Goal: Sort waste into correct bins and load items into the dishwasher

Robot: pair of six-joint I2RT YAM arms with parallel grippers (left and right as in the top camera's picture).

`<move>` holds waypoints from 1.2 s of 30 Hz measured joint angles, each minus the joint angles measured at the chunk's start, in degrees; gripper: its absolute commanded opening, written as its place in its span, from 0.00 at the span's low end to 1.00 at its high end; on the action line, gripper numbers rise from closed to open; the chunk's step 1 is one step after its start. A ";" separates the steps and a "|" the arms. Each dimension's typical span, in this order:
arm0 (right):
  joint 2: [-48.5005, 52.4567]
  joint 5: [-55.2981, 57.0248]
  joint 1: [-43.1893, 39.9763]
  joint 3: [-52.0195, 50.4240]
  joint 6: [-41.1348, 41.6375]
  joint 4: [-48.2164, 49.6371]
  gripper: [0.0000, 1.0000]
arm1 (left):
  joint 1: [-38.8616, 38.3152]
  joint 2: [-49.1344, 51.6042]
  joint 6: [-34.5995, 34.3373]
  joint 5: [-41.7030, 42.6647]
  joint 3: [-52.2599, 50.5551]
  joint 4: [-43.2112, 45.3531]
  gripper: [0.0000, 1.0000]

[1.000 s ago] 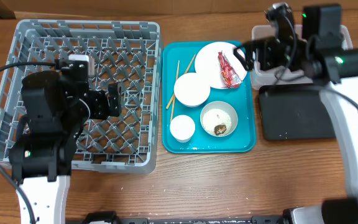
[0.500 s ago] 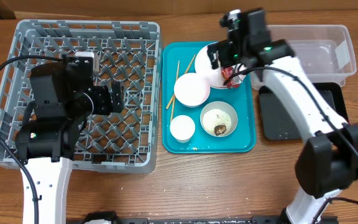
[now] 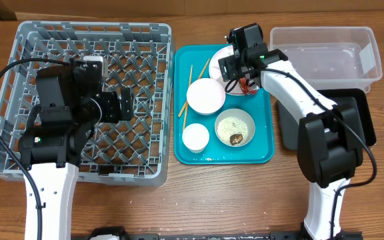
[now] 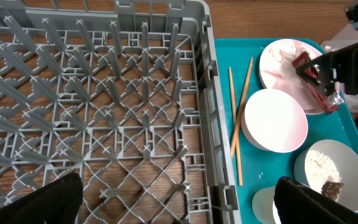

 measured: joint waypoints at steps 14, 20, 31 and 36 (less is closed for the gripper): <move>7.80 -1.16 -2.16 0.11 3.28 4.26 0.61 | 0.00 0.04 0.00 0.00 0.00 -0.85 1.00; 8.22 -2.51 -2.14 0.76 3.52 4.13 0.09 | 0.00 0.04 0.00 0.00 0.00 -1.07 1.00; 5.57 -3.39 -2.32 11.98 8.96 -14.82 0.04 | 0.00 0.04 0.02 0.00 0.00 -1.07 1.00; -5.64 0.72 -4.09 19.28 15.87 -20.61 0.04 | 0.00 0.04 0.00 0.00 0.00 -1.07 1.00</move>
